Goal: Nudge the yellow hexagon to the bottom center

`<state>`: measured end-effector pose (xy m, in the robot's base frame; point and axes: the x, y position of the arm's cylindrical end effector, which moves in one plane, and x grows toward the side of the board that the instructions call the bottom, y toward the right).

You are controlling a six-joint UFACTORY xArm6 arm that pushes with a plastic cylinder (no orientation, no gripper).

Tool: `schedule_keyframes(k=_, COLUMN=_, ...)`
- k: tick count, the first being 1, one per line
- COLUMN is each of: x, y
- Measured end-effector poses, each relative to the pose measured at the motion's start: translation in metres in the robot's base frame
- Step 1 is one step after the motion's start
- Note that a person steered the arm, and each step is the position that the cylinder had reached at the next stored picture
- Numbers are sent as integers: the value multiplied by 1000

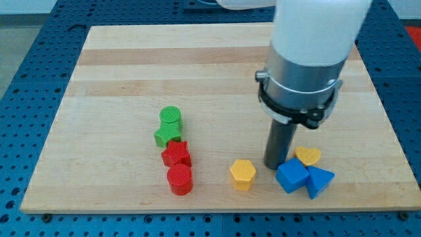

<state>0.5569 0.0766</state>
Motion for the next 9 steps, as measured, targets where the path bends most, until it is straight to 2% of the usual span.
schedule_keyframes(k=4, x=6, y=-47)
schedule_keyframes(k=9, x=19, y=-40)
